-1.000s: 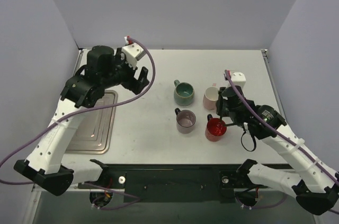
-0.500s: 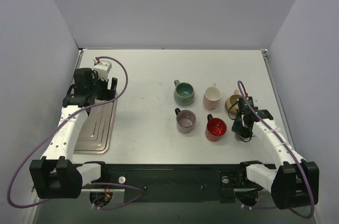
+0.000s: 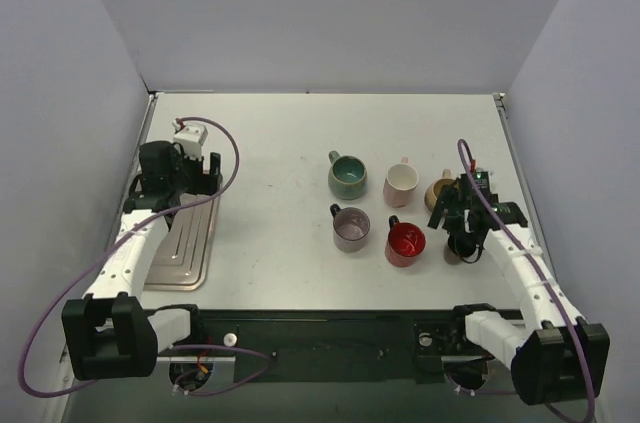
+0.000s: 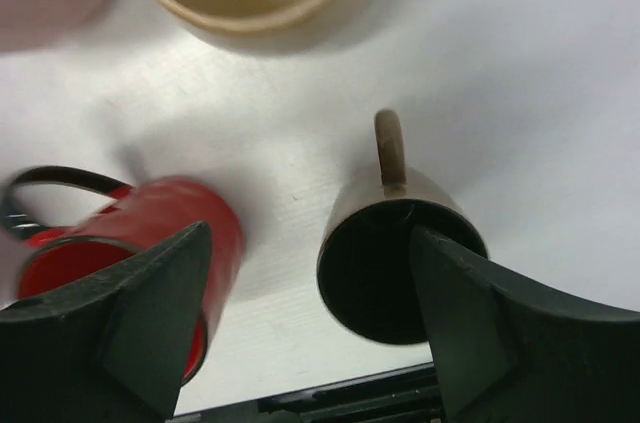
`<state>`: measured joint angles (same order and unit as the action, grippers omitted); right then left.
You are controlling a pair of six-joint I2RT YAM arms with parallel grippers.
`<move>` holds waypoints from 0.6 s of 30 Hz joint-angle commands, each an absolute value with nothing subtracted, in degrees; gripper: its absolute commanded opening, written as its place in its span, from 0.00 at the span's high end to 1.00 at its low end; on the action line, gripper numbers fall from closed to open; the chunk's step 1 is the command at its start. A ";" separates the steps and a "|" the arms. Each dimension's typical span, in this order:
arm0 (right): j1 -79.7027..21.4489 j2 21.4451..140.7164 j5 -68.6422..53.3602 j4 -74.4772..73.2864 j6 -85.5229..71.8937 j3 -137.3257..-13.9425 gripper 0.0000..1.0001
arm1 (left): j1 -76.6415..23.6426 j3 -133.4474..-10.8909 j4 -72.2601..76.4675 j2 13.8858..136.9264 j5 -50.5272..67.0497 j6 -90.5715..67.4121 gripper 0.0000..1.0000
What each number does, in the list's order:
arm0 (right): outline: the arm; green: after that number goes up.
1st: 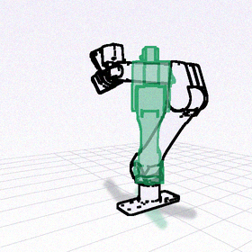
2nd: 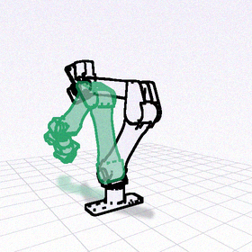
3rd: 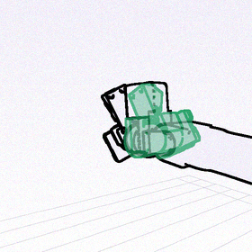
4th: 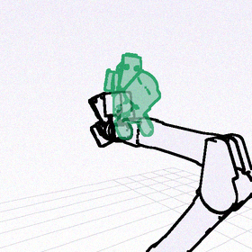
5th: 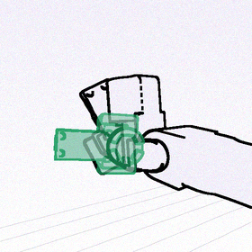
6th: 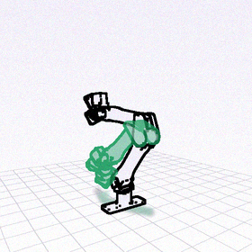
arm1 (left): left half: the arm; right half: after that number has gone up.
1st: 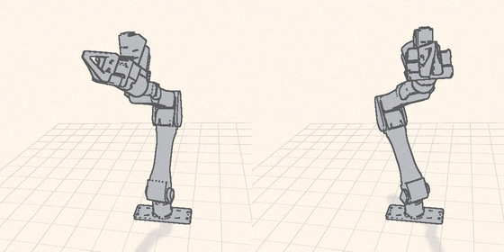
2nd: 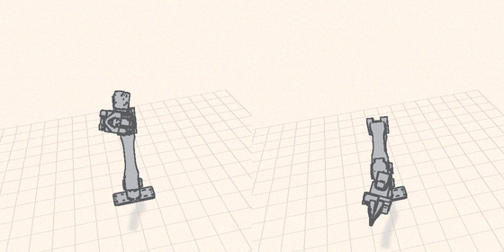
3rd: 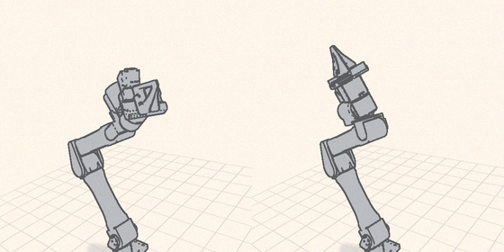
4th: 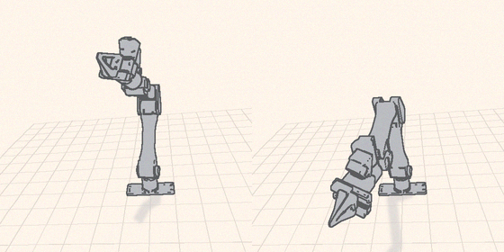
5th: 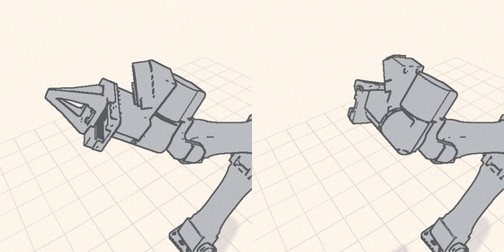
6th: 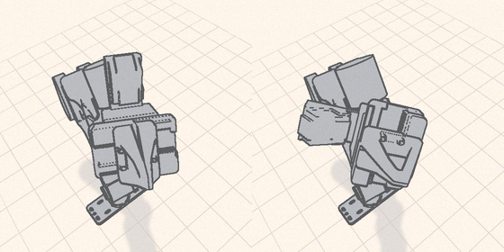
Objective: Turn the mug right side up
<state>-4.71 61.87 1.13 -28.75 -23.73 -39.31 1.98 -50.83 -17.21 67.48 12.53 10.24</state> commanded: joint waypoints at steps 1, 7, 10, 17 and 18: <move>-7.46 52.15 12.37 -32.80 -20.66 -46.85 0.24 | 2.20 -42.21 1.19 64.60 9.51 0.65 0.07; -13.10 33.35 30.66 -4.91 -12.77 -28.00 0.18 | 1.24 -26.99 29.68 63.73 -2.46 -8.09 0.07; -13.01 28.31 34.97 8.22 -8.18 -19.44 0.17 | 0.79 -22.69 31.11 62.58 -3.07 -8.17 0.07; -13.01 21.10 36.82 13.36 -10.71 -9.85 0.18 | 0.70 -13.01 40.16 59.42 -5.80 -8.00 0.07; -13.01 20.75 36.83 13.01 -11.16 -9.32 0.18 | 0.62 -11.88 40.34 59.24 -5.80 -8.17 0.07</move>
<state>-12.82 23.38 32.34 5.37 -10.98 -11.03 0.82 -15.05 31.03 60.66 -3.44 -7.05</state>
